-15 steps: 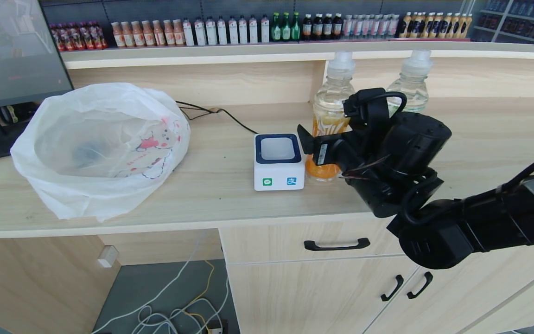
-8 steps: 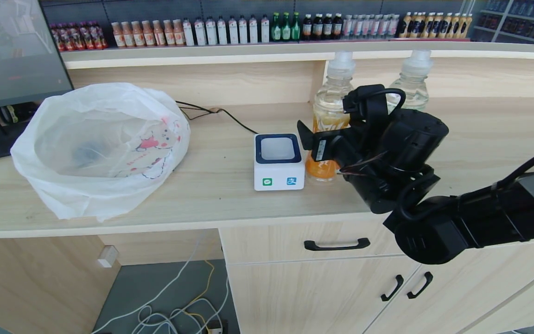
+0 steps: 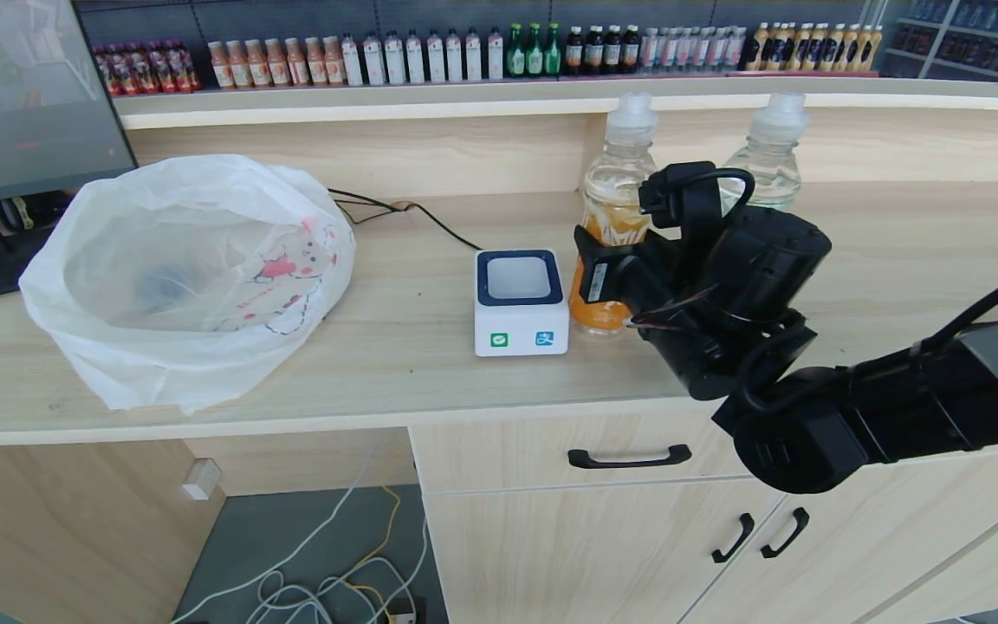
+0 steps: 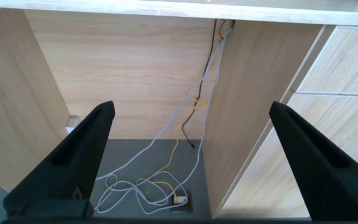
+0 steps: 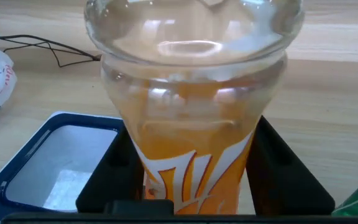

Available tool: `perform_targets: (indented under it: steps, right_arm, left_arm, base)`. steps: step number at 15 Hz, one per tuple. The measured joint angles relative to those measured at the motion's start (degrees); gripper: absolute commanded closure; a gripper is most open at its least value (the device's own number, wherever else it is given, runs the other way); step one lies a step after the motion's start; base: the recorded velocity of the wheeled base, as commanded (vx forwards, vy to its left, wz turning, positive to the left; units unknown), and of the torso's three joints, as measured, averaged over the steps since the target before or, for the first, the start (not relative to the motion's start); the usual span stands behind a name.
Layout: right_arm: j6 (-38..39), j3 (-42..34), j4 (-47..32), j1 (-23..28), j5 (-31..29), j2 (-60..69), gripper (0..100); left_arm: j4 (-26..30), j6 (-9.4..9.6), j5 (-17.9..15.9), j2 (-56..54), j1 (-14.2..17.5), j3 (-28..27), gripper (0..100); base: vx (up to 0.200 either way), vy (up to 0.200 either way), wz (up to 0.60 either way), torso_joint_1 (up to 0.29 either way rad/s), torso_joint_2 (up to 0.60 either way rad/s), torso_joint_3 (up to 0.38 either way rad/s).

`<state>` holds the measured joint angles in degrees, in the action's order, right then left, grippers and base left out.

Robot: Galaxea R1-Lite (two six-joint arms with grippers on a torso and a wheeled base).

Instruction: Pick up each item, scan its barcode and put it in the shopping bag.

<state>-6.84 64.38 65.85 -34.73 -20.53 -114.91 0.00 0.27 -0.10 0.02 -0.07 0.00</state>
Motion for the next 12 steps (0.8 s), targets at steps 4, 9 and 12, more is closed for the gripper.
perform_targets:
  steps: [4, 9, 12]
  right_arm:
    - [0.5, 0.1, 0.0, -0.1, 0.0, 0.3, 100]
    - [0.5, -0.2, 0.0, -0.2, 0.0, 2.1, 100]
    - [0.8, -0.5, 0.0, -1.3, 0.1, 4.0, 100]
  left_arm:
    - [0.0, 0.00, 0.0, 0.0, 0.0, 0.0, 0]
    - [0.0, 0.00, 0.0, 0.0, 0.0, 0.0, 0]
    - [0.0, -0.02, 0.0, 0.0, 0.0, 0.0, 0]
  base:
    - [0.000, 0.000, 0.00, 0.000, 0.00, 0.000]
    - [0.000, 0.000, 0.00, 0.000, 0.00, 0.000]
    - [0.000, 0.000, 0.00, 0.000, 0.00, 0.000]
